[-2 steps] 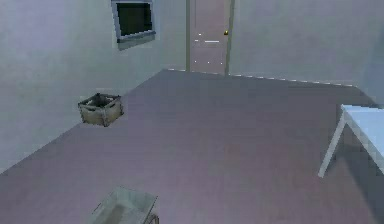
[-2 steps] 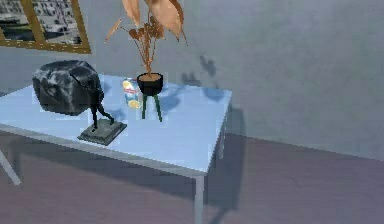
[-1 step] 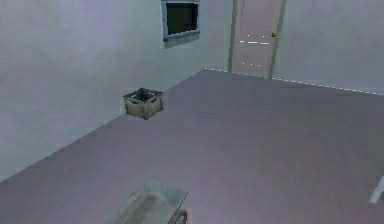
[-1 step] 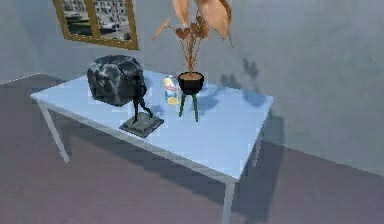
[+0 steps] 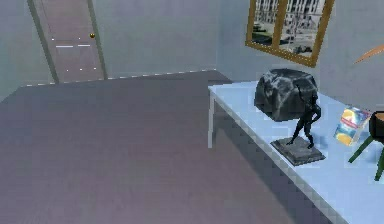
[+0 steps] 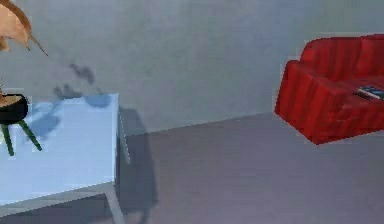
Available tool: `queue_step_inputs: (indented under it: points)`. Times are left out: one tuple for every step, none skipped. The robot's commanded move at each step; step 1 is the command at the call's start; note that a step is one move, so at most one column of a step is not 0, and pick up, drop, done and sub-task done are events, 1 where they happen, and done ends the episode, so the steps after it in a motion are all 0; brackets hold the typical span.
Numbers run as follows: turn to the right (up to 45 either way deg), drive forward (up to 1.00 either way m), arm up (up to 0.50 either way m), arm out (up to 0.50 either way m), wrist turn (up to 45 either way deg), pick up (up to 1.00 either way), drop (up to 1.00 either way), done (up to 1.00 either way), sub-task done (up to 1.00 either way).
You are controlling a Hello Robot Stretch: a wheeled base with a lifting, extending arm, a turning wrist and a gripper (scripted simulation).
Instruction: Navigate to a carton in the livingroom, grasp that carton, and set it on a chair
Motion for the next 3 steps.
queue_step_inputs:
  points:
    - [9.0, 0.00, 0.00, 0.00, 0.0, 0.00, 0.00, 0.00, 0.00]
    - [0.0, 1.00, 0.00, 0.00, 0.0, 0.00, 0.00, 0.00, 0.00]
    - [-12.0, 0.00, 0.00, 0.00, 0.0, 0.00, 0.00, 0.00, 0.00]
